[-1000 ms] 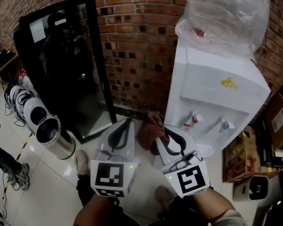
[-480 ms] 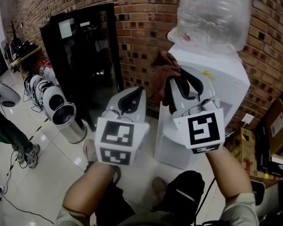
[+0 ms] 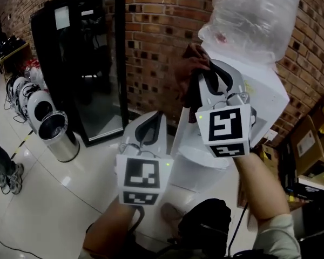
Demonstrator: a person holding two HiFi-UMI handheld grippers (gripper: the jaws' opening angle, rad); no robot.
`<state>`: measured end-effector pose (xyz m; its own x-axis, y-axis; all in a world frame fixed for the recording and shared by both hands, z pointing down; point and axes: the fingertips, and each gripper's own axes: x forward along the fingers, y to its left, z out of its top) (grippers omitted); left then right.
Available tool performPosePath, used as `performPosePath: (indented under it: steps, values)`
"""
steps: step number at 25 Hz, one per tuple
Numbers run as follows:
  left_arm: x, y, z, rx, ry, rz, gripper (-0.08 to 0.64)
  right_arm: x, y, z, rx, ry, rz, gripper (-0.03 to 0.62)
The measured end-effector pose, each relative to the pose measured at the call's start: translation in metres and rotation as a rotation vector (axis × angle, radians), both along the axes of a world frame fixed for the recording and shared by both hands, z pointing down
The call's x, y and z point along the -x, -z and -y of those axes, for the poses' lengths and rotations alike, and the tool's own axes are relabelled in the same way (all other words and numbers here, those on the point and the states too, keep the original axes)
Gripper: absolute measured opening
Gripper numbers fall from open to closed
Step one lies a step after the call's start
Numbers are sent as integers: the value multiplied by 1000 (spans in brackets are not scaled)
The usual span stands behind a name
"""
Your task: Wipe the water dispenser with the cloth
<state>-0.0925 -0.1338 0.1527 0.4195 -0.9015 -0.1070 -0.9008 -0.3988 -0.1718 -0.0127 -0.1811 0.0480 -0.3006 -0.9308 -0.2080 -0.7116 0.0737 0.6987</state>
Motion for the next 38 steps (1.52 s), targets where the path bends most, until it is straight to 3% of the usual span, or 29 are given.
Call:
performPosePath:
  steps: [12,15,18,26,33,38]
  values:
    - [-4,-29,-5,38,-52,2,0,-39,4,4,-34,-165,15,74]
    - [-26,-49,-3,64,-75,14,0,-68,11,-9,-61,-193,61,74]
    - [-60,-52,-4,77,-138,-39,0,-104,13,-26,-94,-220,110,74]
    - [-132,-64,-14,68,-202,-20,0,-206,18,-64,-154,-303,178,74]
    - [-157,-78,-21,92,-211,-16,0,-269,0,-85,-134,-372,254,74]
    - [-159,-82,-24,99,-204,-18,0,-292,-16,-83,-79,-391,291,74]
